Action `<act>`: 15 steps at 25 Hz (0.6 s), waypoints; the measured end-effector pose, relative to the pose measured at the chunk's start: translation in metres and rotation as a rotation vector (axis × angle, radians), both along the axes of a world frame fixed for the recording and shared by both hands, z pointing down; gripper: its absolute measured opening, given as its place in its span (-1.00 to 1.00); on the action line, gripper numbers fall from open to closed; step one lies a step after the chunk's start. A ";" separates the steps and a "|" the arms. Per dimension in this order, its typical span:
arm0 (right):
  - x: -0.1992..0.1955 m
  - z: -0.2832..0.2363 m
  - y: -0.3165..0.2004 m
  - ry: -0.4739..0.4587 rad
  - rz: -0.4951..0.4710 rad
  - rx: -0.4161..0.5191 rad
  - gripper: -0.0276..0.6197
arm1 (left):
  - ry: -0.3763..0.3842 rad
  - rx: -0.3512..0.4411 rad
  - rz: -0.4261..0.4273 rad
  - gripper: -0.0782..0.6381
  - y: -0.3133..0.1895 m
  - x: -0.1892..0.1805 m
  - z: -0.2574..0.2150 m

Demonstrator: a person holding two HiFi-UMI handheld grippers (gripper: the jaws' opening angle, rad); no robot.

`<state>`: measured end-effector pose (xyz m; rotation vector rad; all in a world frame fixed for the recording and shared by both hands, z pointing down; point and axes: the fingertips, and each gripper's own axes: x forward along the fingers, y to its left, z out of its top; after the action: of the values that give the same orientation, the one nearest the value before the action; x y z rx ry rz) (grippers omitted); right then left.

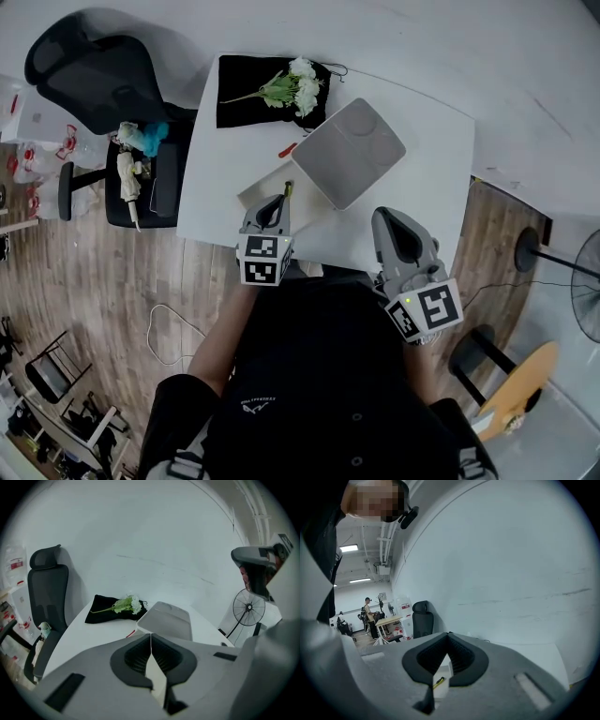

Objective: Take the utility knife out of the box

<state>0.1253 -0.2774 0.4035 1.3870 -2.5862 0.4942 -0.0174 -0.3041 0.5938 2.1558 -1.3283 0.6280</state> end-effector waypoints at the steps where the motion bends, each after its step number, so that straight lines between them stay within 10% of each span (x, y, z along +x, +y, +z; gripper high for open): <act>1: 0.000 0.001 -0.001 0.003 -0.002 -0.004 -0.91 | -0.004 -0.022 -0.004 -0.76 -0.001 0.000 0.007; 15: 0.023 0.014 -0.012 0.017 0.013 -0.042 -0.90 | -0.047 -0.279 -0.098 -0.58 -0.007 0.002 0.079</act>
<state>0.1481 -0.2896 0.4176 1.3890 -2.5401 0.5334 -0.0149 -0.3111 0.6732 1.8516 -1.2785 0.7788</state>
